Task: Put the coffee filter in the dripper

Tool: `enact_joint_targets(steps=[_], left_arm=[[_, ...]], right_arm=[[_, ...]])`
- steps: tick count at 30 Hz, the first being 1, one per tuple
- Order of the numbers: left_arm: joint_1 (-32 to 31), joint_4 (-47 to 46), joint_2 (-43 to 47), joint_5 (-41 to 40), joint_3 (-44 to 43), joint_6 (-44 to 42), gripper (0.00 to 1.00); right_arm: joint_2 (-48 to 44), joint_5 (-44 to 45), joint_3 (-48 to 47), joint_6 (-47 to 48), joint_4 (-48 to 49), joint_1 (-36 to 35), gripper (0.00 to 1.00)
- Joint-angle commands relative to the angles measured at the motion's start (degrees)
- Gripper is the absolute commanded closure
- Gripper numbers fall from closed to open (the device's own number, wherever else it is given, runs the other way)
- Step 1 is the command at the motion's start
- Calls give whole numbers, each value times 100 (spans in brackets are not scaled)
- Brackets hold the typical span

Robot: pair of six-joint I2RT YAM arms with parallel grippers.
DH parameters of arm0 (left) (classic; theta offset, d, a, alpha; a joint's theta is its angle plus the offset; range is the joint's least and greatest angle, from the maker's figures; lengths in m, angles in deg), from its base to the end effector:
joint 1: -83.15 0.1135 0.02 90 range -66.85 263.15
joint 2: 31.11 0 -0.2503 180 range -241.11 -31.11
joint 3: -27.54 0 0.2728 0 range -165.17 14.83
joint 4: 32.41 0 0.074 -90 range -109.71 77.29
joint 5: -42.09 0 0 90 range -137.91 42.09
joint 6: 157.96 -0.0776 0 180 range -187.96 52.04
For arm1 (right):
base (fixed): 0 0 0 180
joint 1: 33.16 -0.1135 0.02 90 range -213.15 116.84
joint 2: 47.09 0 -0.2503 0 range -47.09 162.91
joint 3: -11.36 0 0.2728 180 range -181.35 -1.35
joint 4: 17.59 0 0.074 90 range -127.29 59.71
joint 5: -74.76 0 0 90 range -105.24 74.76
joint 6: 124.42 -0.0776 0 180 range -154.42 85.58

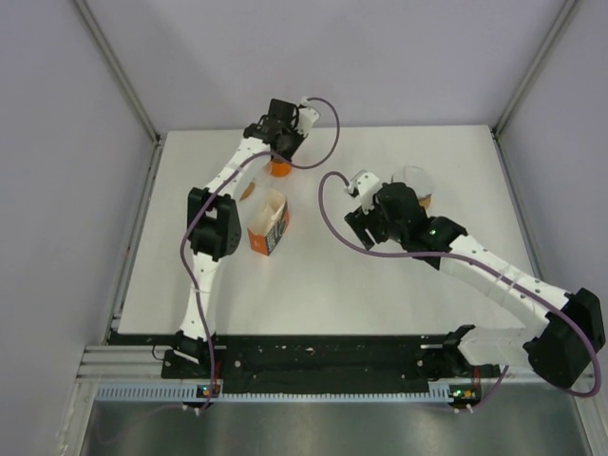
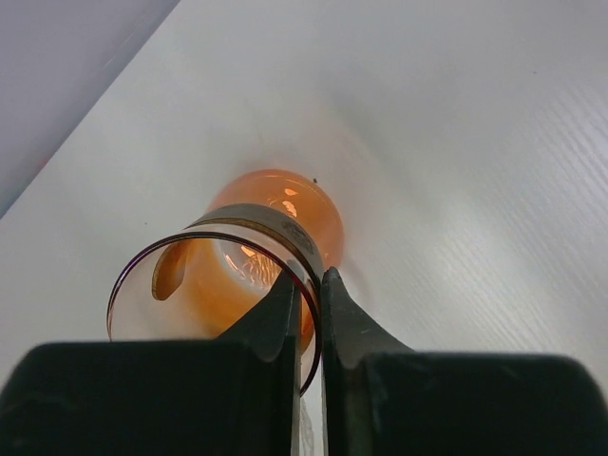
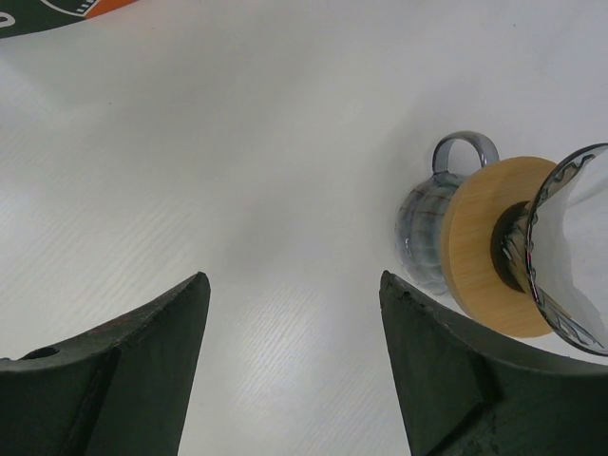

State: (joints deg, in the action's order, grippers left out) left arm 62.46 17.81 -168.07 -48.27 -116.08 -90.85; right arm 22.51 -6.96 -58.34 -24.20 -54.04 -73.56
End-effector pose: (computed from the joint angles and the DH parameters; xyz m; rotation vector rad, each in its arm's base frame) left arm 0.5463 -0.2058 0.2115 0.8624 2.1658 0.0265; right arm 0.2563 0.2034 0.2592 -0.8675 2.0227 0.1358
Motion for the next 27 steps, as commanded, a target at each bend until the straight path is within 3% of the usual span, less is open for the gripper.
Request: enact_joint_targets(steps=[1,9,15,19,27], left_arm=[[-312,229,880,720,223,163,100],[-1103,1239,2155,2047,917,-109,100],[-1674,1513,2938,2356,1936,-145,100],[-2017,1452,3220,2147,2604,-84,100],[-2659,564,3449,969,3818,-57,100]], right_arm=[[-254,367,-312,-239,81,-3,27],[-1009,1334,-734,-977,72,436,16],[-1528,1966,-726,-1276,-86,639,9],[-1678,2012,-638,-1320,-165,700,9],[-1819,1739,-524,-1321,-148,700,9]])
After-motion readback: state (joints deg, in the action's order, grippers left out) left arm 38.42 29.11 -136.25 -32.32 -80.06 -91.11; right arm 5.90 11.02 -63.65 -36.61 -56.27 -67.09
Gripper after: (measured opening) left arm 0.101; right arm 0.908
